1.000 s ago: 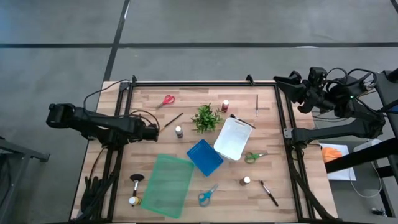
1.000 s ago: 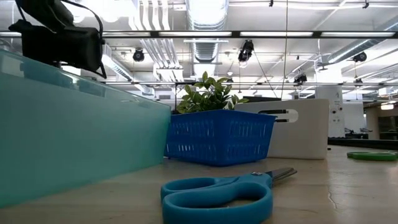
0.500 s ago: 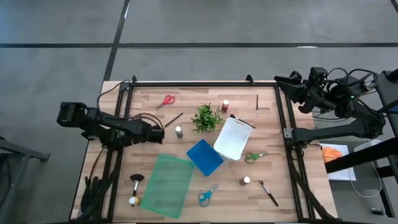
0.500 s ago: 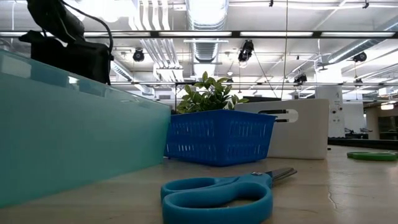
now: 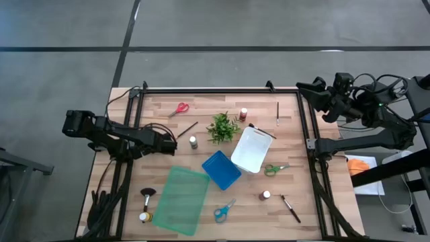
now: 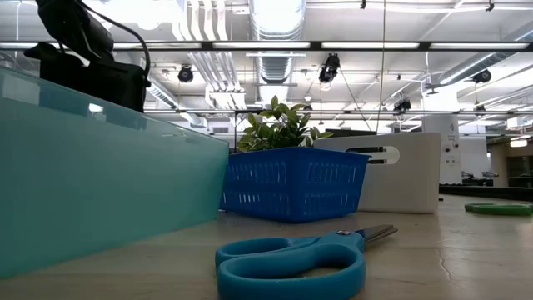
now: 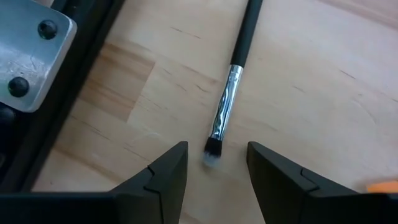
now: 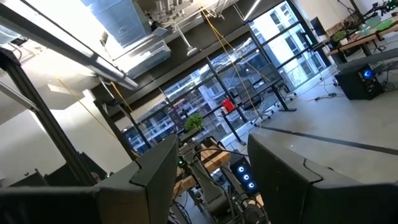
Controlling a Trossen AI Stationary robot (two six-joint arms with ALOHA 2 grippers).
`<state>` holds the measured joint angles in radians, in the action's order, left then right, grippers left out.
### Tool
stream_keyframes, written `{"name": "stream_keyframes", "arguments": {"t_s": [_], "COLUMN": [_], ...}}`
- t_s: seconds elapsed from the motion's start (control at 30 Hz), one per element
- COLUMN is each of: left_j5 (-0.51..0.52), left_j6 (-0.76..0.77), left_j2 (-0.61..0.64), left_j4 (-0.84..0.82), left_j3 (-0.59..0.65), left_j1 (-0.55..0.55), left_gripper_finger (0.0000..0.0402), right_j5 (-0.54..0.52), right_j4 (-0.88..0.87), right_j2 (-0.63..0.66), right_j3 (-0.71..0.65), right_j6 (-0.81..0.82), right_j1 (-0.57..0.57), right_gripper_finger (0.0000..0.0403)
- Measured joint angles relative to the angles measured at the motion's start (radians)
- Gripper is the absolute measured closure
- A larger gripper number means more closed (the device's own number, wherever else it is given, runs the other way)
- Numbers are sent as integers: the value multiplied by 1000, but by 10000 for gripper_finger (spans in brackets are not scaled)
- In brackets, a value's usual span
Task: Pick & Place Paint Supplies
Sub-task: Put the silver and black paintbrush into the green bin
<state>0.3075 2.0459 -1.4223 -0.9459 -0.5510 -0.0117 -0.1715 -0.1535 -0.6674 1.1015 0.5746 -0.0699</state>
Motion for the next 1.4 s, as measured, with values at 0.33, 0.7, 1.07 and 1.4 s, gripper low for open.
{"name": "stream_keyframes", "arguments": {"t_s": [0.33,0.7,1.07,1.4], "left_j5": [16,-5,7,-28], "left_j6": [-6,-61,-439,-669], "left_j2": [-2,0,31,117], "left_j4": [9,48,5,-322], "left_j3": [2,-33,-301,-573], "left_j1": [-16,-15,18,198], "left_gripper_finger": [356,394,396,396], "right_j5": [0,14,15,16], "right_j4": [0,0,0,1], "right_j2": [0,0,0,0], "right_j3": [0,0,0,0], "right_j6": [-3,-3,2,5], "right_j1": [0,0,0,0], "right_gripper_finger": [211,211,211,211]}}
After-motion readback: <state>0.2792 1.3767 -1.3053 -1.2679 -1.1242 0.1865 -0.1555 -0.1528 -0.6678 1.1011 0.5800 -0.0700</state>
